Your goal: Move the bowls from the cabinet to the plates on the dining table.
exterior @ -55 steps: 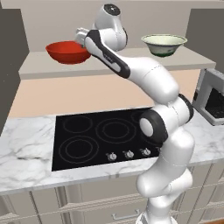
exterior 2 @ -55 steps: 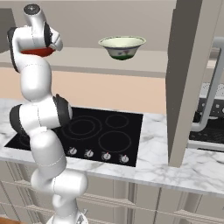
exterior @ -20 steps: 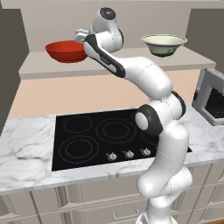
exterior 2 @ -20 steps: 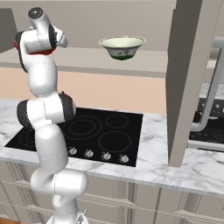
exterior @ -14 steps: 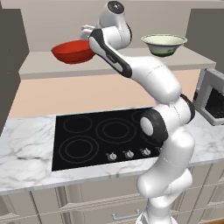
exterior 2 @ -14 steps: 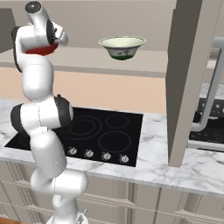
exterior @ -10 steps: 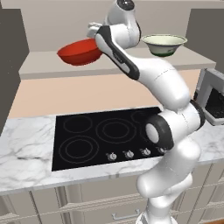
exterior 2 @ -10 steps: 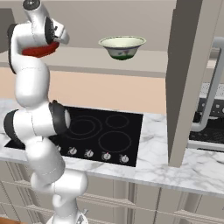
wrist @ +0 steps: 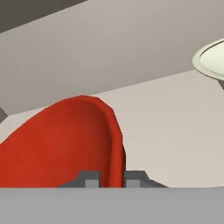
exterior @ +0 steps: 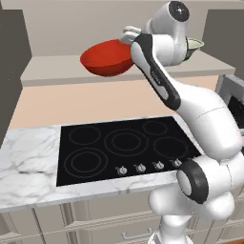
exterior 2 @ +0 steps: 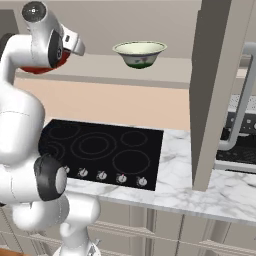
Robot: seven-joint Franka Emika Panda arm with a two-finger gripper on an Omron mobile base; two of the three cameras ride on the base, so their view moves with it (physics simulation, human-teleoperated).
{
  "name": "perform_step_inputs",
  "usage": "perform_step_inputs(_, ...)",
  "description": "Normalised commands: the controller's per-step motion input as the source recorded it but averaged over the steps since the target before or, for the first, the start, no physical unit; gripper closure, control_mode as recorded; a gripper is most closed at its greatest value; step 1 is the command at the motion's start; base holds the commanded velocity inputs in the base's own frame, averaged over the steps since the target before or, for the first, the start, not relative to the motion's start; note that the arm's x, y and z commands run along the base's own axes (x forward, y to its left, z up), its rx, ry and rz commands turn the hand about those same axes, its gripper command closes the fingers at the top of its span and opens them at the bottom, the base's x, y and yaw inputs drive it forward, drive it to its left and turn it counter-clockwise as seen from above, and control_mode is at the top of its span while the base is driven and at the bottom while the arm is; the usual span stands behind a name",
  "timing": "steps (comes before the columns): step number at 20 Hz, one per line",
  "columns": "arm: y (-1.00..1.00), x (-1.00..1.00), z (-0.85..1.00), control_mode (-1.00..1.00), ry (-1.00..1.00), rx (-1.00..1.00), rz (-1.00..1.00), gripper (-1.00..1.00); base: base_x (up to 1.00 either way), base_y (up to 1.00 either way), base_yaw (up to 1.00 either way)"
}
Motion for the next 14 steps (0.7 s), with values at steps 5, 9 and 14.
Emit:
perform_step_inputs(5, -0.53, -1.0, 0.02, -1.0, -0.13, 0.01, 0.02, 1.0, 0.0, 0.0, 0.0)
perform_step_inputs(9, -0.47, -1.0, -0.01, -1.0, -0.14, 0.0, 0.04, 1.0, 0.0, 0.0, 0.0)
perform_step_inputs(14, -0.41, -1.0, -0.12, -1.0, -0.11, 0.0, 0.04, 1.0, 0.0, 0.0, 0.0)
